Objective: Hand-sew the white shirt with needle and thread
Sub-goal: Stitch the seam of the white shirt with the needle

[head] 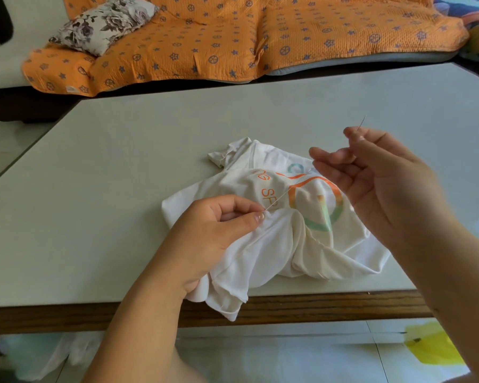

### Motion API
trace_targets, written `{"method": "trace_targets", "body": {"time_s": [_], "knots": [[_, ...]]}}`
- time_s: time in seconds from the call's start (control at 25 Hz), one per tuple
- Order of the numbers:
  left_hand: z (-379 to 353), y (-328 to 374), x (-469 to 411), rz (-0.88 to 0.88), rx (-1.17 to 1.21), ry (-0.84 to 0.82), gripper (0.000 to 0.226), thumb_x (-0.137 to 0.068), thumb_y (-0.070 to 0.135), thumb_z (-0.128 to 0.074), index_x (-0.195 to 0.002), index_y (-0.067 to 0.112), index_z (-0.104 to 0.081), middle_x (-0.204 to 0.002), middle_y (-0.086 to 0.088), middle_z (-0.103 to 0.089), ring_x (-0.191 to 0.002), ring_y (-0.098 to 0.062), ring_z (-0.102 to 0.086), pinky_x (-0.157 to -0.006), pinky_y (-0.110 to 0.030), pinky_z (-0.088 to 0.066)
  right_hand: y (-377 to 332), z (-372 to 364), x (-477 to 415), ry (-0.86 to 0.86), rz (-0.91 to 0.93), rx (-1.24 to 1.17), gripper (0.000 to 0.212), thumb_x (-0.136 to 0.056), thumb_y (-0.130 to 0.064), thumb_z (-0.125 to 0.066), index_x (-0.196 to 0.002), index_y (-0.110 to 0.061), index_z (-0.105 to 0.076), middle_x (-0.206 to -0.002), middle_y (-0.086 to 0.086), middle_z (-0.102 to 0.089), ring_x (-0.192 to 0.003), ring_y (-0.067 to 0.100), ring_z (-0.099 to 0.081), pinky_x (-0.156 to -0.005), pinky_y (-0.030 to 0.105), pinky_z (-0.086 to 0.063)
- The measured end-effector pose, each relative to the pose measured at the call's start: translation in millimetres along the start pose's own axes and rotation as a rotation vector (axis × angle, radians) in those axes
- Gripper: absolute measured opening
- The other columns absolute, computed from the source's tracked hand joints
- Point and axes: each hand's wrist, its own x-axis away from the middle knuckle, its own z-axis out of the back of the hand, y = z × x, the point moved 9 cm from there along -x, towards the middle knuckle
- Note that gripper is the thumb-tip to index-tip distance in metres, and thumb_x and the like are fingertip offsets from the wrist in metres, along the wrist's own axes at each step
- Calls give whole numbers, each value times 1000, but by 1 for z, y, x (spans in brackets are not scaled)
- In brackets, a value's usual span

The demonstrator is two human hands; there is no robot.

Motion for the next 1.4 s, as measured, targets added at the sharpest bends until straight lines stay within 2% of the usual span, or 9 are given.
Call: {"method": "trace_targets", "body": {"time_s": [0.24,0.32,0.36,0.44,0.56,0.64,0.76,0.96,1.4], "knots": [[2,0,0,12,12,-4,12,-84,14,-72,-78,23,-77,-84,3,-77,-84,-4,-71,-79,-19,-49,-17,9,0,81,157,105,9,-97,-11,-55,-90,-15,-59,-59,2,-64,-92,29,-72,-94,41,-55],[2,-1,1,12,3,-15,9,-83,17,-73,-80,24,-78,-85,3,-77,-85,-6,-72,-80,-22,-49,-16,5,4,86,178,303,13,-96,-12,-56,-86,-18,-62,-63,3,-68,-81,22,-73,-83,36,-58],[1,0,1,9,4,-23,6,-81,19,-74,-81,23,-78,-85,2,-77,-85,-6,-72,-80,-23,-50,-11,-2,7,47,163,465,14,-96,-13,-57,-85,-19,-62,-66,3,-70,-69,17,-71,-70,32,-57],[0,3,3,-12,12,-46,11,-72,28,-76,-82,24,-79,-86,2,-77,-86,-7,-71,-80,-22,-50,6,-20,17,-109,86,770,13,-94,-16,-58,-83,-20,-63,-73,-1,-74,-50,12,-58,-50,26,-43],[0,7,3,-48,10,-58,19,-65,32,-75,-83,25,-80,-89,-1,-77,-89,-10,-71,-82,-22,-52,24,-37,31,-309,8,1032,15,-93,-22,-58,-81,-24,-65,-64,2,-71,-40,13,-51,-45,24,-39],[2,7,3,-62,4,-58,20,-67,33,-75,-84,25,-80,-92,-4,-77,-92,-17,-71,-87,-28,-54,26,-41,36,-369,-12,1079,13,-93,-22,-60,-84,-27,-67,-52,1,-66,-38,13,-49,-46,23,-43],[4,7,1,-78,-50,-35,9,-78,26,-74,-86,26,-79,-93,-4,-76,-99,-28,-69,-94,-38,-54,24,-42,39,-396,-13,1095,20,-91,-17,-59,-90,-32,-71,-51,-1,-67,-40,13,-53,-55,22,-49],[5,8,-1,-116,-187,26,8,-85,26,-73,-86,33,-77,-88,6,-75,-95,-23,-69,-94,-42,-54,30,-43,42,-429,-81,1143,24,-89,-14,-59,-83,-32,-73,-53,-2,-69,-42,10,-58,-57,18,-50],[5,6,-1,-115,-163,16,8,-84,27,-72,-85,34,-77,-89,5,-75,-95,-18,-69,-96,-41,-53,32,-44,45,-470,-110,1127,23,-88,-11,-60,-80,-29,-73,-54,1,-69,-42,10,-58,-51,12,-46]]}}
